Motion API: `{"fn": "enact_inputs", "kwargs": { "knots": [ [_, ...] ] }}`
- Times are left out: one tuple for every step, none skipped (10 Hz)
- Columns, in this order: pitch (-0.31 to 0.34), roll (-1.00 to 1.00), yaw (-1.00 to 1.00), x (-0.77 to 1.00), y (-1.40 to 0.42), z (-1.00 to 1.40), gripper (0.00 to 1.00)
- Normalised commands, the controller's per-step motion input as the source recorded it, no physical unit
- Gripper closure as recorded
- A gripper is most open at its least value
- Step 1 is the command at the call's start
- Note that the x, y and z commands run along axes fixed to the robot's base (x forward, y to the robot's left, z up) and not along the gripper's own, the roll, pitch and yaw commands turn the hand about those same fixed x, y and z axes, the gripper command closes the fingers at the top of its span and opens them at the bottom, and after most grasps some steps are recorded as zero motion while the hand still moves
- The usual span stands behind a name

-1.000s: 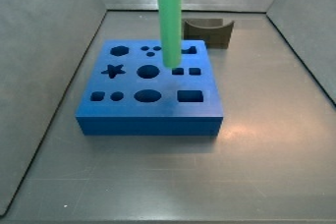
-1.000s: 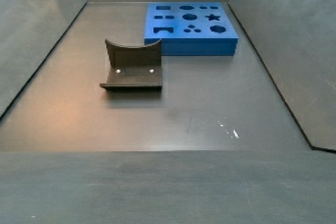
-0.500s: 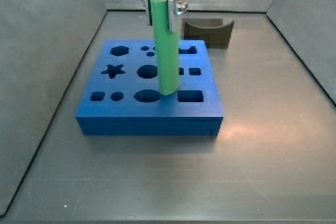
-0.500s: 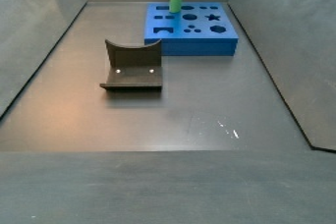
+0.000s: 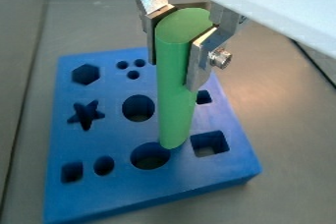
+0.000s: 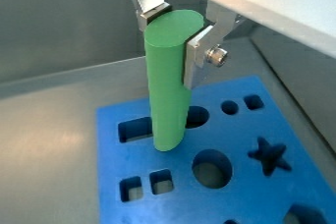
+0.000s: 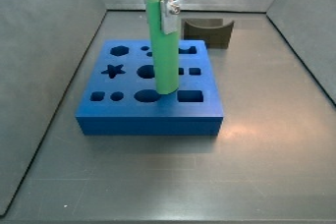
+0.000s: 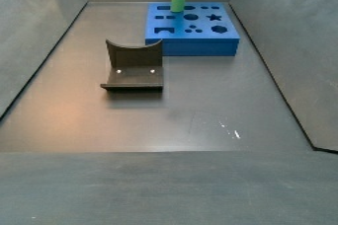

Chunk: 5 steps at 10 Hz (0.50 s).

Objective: Insert the oval object.

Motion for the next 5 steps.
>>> {"fn": "enact_inputs", "kwargs": {
  "knots": [
    [0.113, 0.10, -0.97, -0.09, 0.00, 0.00, 1.00],
    [0.177, 0.11, -0.92, -0.11, 0.00, 0.00, 1.00],
    [0.331, 0.12, -0.78, -0.12, 0.00, 0.00, 1.00],
    [0.373, 0.12, -0.74, -0.11, 0.00, 0.00, 1.00],
    [0.439, 0.10, -0.67, -0.09, -0.01, 0.00, 1.00]
  ]
}}
